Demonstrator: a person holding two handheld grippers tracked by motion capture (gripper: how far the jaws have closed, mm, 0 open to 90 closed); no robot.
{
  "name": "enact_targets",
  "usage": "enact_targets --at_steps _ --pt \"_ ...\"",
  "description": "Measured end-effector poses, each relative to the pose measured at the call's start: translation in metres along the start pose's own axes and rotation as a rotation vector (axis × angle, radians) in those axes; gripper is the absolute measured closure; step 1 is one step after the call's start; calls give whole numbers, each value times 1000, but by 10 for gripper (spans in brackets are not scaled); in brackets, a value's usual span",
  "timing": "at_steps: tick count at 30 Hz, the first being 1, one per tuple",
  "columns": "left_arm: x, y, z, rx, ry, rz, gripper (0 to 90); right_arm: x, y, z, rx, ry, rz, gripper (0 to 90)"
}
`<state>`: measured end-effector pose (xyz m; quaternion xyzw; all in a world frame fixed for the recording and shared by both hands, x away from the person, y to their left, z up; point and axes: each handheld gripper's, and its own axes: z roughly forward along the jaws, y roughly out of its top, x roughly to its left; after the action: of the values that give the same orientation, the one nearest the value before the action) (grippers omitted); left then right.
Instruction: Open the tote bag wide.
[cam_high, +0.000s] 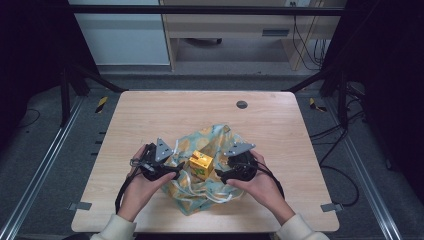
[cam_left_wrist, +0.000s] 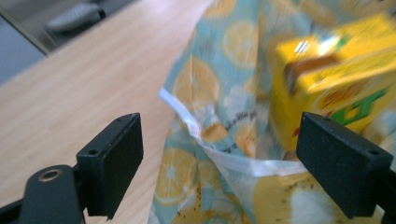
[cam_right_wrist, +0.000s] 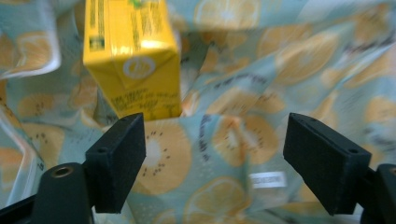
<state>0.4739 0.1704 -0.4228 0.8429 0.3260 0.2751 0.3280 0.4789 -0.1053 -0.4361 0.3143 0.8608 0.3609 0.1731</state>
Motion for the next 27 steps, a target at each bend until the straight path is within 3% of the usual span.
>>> enact_targets --at_steps 3,5,6,7,8,9,10,11,12,14,18,22,25,27 --pt "-1 -14 13 64 -12 -10 173 7 -8 12 37 30 11 181" --pt "-1 -23 17 74 -29 -25 209 12 -12 20 67 42 -3 191" --pt "-1 -26 17 75 -34 -24 242 14 -13 23 83 43 -17 239" --pt "-1 -28 17 80 -42 -25 276 16 -14 25 89 47 -21 299" --pt "-1 -30 17 71 -55 -23 377 18 -16 26 87 55 -27 489" --pt "-1 -30 17 71 -55 -23 431 18 -16 26 87 55 -27 489" --pt "0 -29 17 51 -69 -28 517 19 -17 27 91 71 -34 676" --pt "0 -29 17 51 -69 -28 570 19 -17 27 91 71 -34 676" --pt "1 -29 16 50 -62 -18 570 20 -17 28 100 82 -33 757" --pt "2 -29 12 34 -46 -7 725 20 -20 28 84 112 -35 900" --pt "2 -31 9 45 -55 3 808 17 -24 20 82 106 -42 900" --pt "-4 -43 4 125 -60 61 810 10 -36 8 100 93 -30 900" --pt "-6 -48 2 132 -51 73 801 5 -42 3 83 90 -14 900" --pt "-6 -49 0 127 -49 74 801 2 -44 -3 32 88 -4 899"
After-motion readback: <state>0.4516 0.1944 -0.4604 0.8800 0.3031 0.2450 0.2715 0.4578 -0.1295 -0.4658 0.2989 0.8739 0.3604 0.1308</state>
